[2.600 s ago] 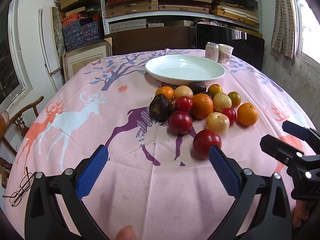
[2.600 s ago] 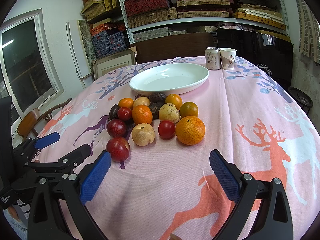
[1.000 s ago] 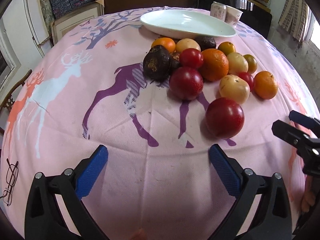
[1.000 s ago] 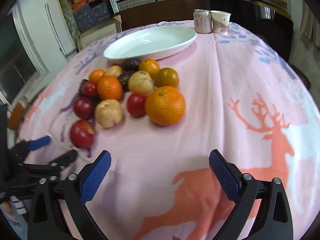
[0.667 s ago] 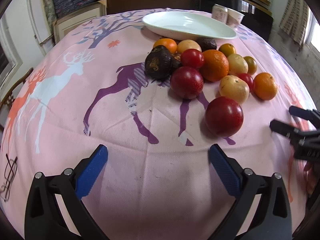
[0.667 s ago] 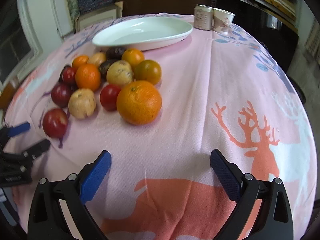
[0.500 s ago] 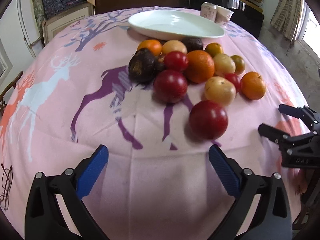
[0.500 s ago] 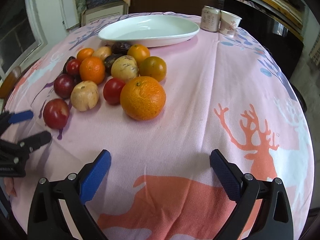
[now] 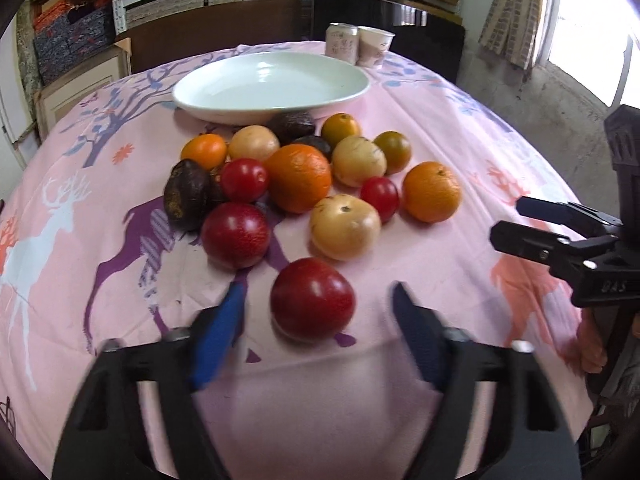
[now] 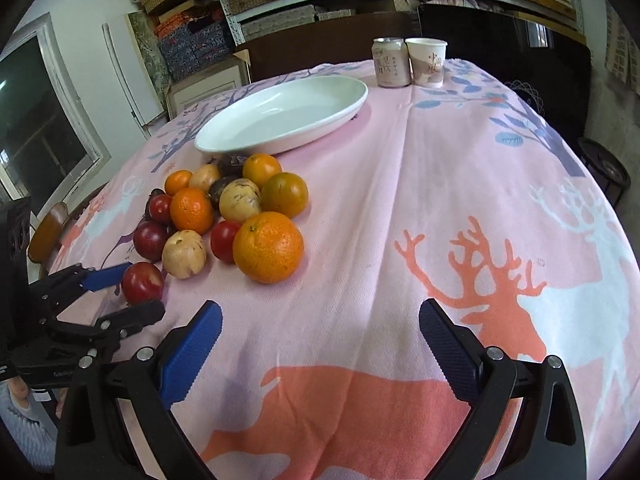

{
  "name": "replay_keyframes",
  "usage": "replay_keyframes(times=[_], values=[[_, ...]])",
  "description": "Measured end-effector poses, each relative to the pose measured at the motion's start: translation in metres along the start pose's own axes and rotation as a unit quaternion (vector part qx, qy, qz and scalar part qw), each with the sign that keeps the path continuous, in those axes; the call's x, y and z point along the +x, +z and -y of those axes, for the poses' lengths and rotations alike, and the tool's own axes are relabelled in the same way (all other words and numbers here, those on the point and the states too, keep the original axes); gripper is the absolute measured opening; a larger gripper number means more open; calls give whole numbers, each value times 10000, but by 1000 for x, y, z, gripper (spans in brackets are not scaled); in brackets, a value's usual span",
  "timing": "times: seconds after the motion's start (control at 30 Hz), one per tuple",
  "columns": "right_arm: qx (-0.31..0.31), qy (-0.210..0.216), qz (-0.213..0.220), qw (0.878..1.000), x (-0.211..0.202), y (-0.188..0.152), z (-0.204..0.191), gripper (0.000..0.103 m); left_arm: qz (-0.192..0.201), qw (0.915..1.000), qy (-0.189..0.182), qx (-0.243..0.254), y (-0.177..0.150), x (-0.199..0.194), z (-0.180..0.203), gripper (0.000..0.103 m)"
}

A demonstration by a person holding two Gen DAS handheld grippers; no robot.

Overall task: Organize fruits
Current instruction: 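Close the left tool on a dark red apple while the right tool approaches the large orange, then close the right tool on the large orange while the left tool lifts the apple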

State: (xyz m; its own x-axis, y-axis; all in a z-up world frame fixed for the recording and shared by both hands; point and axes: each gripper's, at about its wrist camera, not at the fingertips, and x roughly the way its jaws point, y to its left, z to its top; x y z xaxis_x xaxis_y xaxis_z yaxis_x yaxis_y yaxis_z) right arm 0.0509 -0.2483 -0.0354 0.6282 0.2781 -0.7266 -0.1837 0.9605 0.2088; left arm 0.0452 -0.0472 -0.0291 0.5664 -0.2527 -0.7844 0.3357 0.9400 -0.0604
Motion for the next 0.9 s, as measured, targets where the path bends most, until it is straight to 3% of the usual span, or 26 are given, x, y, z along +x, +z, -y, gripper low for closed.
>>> replay_keyframes(times=[0.03, 0.17, 0.43, 0.63, 0.7, 0.77, 0.9], values=[[-54, -11, 45, 10000, -1, 1, -3, 100, -36, 10000, -62, -21, 0, 1, 0, 52], [-189, 8, 117, 9998, 1, 9, -11, 96, 12, 9996, -162, -212, 0, -1, -8, 42], [-274, 80, -136, 9995, 32, 25, -20, 69, 10, 9991, -272, -332, -2, 1, -15, 41], [-243, 293, -190, 9991, 41, 27, -21, 65, 10, 9985, -364, -416, -2, 2, -20, 42], [-303, 370, -254, 9985, 46, 28, -25, 61, 10, 9985, -360, -414, -2, 3, -20, 41], [-403, 523, -259, 9975, 47, 28, -29, 47, 10, 9985, -358, -414, -2, 3, -20, 41], [-417, 502, -213, 9976, 46, 27, -29, 46, 19, 9984, -366, -419, -2, 2, -20, 41]])
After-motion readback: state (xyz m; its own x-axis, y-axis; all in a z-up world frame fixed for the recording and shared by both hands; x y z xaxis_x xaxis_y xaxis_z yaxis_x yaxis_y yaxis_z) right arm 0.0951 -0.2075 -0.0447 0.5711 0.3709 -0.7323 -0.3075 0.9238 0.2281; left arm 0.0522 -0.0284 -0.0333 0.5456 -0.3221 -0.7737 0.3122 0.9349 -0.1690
